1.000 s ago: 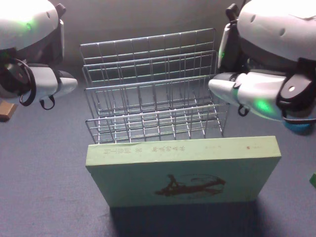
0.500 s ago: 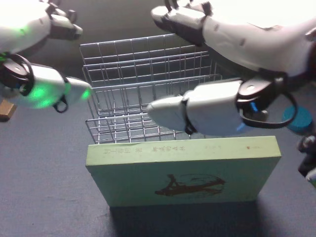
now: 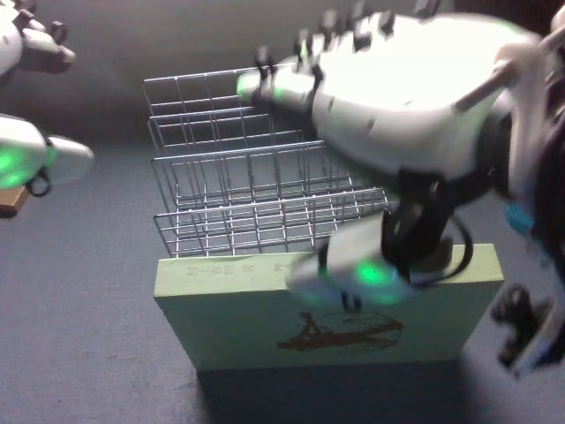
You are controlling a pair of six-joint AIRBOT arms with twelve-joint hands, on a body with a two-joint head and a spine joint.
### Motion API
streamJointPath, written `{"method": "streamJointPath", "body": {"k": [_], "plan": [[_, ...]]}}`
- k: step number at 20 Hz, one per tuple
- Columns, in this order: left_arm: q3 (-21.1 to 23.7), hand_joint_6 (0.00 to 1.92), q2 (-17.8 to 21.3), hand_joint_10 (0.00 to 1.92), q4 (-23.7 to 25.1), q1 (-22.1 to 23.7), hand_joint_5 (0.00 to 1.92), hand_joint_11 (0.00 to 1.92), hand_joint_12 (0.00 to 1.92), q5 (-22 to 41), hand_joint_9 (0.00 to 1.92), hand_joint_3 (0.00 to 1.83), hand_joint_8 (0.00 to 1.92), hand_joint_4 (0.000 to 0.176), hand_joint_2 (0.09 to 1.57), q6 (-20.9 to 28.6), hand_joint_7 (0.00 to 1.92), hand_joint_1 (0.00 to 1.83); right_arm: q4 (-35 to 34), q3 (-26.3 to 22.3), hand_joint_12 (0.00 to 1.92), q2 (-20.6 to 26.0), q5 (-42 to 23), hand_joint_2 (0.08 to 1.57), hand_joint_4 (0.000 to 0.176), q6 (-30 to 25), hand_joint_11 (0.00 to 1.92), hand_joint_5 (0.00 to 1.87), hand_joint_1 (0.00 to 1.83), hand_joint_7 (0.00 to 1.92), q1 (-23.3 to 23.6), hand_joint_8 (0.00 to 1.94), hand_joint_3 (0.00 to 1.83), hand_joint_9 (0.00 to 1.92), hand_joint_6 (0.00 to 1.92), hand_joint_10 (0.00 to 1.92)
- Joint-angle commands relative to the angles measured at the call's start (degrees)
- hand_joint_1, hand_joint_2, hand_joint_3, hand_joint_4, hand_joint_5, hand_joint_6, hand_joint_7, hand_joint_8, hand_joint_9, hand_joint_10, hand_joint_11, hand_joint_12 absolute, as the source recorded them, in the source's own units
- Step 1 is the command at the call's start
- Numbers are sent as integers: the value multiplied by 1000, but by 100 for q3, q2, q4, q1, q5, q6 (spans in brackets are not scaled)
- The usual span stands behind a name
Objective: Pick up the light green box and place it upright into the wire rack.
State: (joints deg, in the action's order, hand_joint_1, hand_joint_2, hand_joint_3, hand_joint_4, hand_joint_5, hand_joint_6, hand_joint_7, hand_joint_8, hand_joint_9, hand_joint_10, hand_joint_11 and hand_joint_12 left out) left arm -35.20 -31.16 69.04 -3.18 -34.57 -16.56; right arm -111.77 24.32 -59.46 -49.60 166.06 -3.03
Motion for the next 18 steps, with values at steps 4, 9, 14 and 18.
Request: {"method": "streamJointPath", "body": {"k": [4, 9, 14, 18], "plan": [[-76, 5, 17, 6, -473, 453, 354, 0, 602, -116, 207, 7, 2, 40, 1154, -1714, 270, 146, 42, 285, 519, -293, 154, 915, 50, 223, 0, 65, 754, 97, 127, 1, 0, 37, 1, 1], [-68, 7, 11, 6, -692, 649, 366, 0, 610, -388, 213, 6, 1, 40, 1161, -2478, 269, 140, -465, 712, 472, -697, 257, 928, 51, 487, 0, 58, 773, 84, 23, 0, 3, 24, 1, 0], [-36, 5, -1, 7, -530, 725, 366, 0, 608, -647, 218, 5, 0, 40, 1161, -2697, 269, 142, -816, 1036, 454, -1043, 158, 929, 51, 636, 0, 50, 776, 68, -217, 0, 2, 15, 0, 1], [-39, 3, -15, 5, -516, 755, 366, 0, 595, -628, 220, 3, 0, 39, 1161, -2696, 268, 147, -1116, 1056, 466, -1074, 125, 931, 51, 636, 0, 50, 784, 76, -254, 1, 2, 12, 0, 0]]}}
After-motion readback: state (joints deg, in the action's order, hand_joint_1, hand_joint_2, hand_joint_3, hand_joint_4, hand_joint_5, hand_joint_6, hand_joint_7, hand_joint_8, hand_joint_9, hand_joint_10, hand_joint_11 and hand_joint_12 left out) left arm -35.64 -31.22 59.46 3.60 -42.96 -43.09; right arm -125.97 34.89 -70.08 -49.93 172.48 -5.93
